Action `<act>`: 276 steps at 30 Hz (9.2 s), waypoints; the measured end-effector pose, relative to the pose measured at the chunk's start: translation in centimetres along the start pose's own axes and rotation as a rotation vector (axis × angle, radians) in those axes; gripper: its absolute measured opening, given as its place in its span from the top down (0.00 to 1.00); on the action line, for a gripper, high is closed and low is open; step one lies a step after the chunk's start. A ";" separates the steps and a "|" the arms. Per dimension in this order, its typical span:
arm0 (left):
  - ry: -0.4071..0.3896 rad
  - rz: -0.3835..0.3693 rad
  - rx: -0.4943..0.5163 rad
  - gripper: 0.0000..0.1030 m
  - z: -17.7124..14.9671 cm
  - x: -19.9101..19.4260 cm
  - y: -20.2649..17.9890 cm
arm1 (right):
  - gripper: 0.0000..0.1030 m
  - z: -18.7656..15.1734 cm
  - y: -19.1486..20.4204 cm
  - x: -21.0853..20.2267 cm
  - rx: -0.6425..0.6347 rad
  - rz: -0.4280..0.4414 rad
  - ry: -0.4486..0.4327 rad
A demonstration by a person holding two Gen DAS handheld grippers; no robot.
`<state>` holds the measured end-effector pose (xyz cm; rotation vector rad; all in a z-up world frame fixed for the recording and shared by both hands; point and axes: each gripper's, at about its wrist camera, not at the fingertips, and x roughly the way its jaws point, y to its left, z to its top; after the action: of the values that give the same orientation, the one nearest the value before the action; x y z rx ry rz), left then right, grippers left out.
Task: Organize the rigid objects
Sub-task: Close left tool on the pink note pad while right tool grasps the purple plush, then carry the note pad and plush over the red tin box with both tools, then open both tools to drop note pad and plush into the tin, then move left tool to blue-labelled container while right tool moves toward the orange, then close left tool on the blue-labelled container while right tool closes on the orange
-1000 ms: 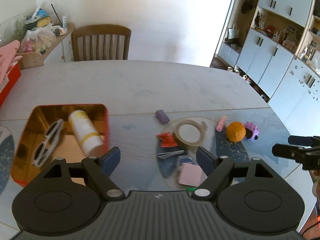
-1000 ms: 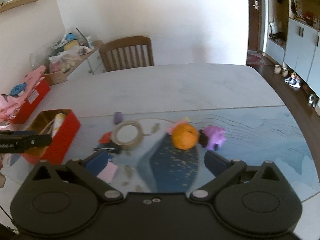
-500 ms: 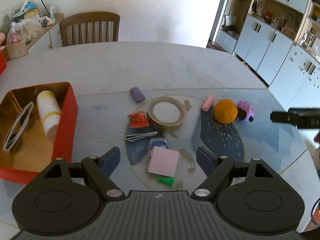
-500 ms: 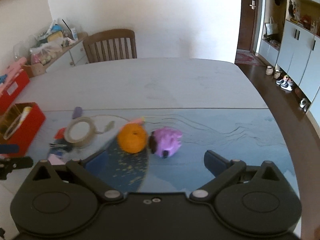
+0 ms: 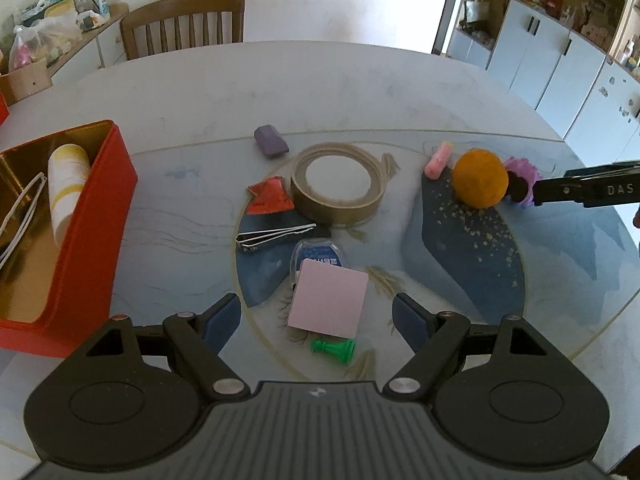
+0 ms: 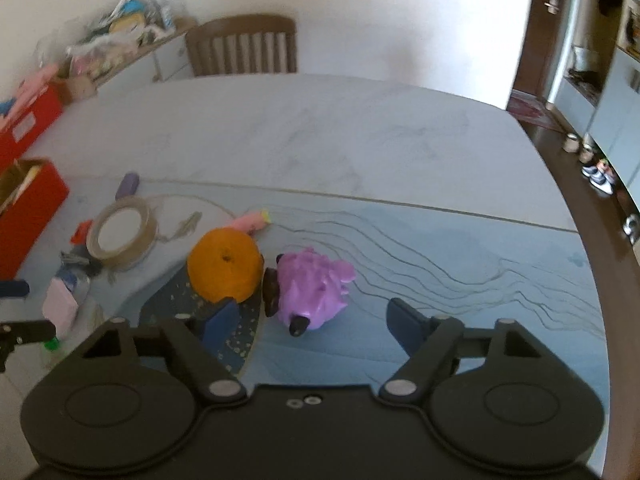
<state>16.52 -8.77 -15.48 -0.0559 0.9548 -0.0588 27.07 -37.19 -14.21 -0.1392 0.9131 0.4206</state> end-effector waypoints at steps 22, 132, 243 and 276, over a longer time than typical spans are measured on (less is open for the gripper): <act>0.020 0.026 0.074 0.49 0.1 1.7 -2.0 | 0.43 0.8 -0.9 2.7 -0.032 0.049 0.038; 0.033 0.001 -0.113 0.60 9.5 1.2 29.2 | 0.51 7.5 42.5 8.0 -0.379 0.186 0.020; -0.052 -0.026 -0.055 0.19 2.5 -2.9 1.0 | 0.01 -0.6 5.2 -4.5 0.108 0.091 -0.091; 0.027 0.058 0.012 0.60 2.2 3.7 -1.7 | 0.46 2.7 4.2 4.0 0.027 0.100 0.028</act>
<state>20.40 -10.70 -17.13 -0.0169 0.9825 -0.0119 29.45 -31.47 -15.48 -0.0754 0.9558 0.5001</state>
